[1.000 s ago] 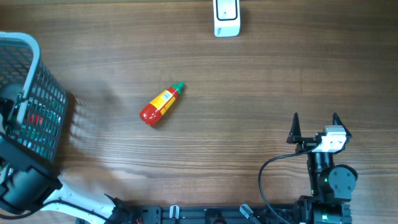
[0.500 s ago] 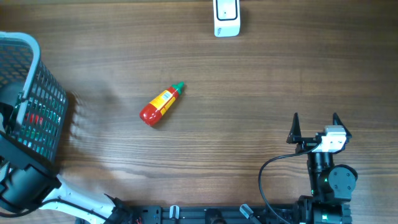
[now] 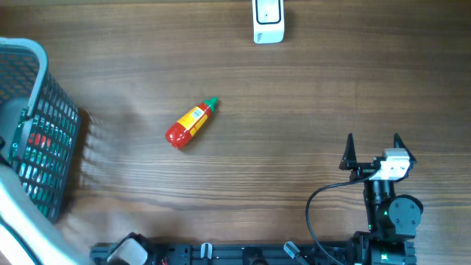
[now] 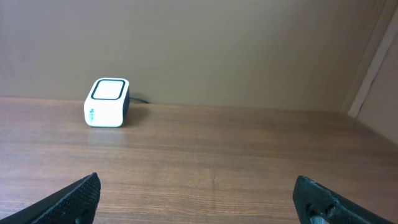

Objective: Scan the item barcode
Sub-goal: 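Grasp the green-lidded jar and lift it out of the basket, then place the green-lidded jar beside the bottle and release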

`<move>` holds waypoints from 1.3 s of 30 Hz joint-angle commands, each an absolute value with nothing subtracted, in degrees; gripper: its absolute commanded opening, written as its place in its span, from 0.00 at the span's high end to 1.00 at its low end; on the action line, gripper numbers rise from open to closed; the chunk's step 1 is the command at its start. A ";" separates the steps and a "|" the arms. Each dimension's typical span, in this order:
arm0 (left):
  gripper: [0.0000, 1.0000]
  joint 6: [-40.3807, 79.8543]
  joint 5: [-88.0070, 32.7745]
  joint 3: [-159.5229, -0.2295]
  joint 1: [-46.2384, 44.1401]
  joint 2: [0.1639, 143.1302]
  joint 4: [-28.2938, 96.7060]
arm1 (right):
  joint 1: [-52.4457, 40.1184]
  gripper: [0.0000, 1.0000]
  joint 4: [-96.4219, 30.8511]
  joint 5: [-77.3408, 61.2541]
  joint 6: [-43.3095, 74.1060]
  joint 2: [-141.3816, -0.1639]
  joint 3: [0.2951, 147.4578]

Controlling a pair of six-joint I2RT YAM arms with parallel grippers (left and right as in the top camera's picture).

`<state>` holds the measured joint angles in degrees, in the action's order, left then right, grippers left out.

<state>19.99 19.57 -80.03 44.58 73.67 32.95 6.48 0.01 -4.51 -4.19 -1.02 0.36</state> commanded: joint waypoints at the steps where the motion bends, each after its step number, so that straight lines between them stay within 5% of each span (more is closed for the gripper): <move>1: 0.72 19.86 19.99 -80.97 37.78 60.55 35.31 | 6.61 0.00 0.16 -5.13 -4.51 -0.80 0.32; 4: 0.71 19.73 25.23 -81.01 23.64 54.92 38.74 | 6.61 0.00 0.16 -5.13 -4.51 -0.80 0.32; 6: 0.71 19.73 42.41 -81.01 8.71 55.35 43.83 | 6.61 0.00 0.16 -5.13 -4.49 -0.80 0.32; 10: 0.69 22.70 67.83 -81.01 -19.14 67.33 55.94 | 6.61 0.00 0.16 -5.13 -4.51 -0.80 0.32; 12: 0.66 22.94 69.43 -81.01 -24.93 75.42 57.89 | 6.61 0.00 0.16 -5.13 -4.49 -0.80 0.32; 19: 0.64 22.37 56.90 -81.01 -30.70 101.30 62.52 | 6.61 0.00 0.16 -5.13 -4.51 -0.80 0.32; 36: 0.59 9.39 48.90 -80.99 -24.18 116.07 53.52 | 6.61 0.00 0.16 -5.13 -4.49 -0.80 0.32; 39: 0.36 9.39 47.35 -80.99 -24.25 116.07 53.08 | 6.61 0.00 0.16 -5.13 -4.51 -0.80 0.32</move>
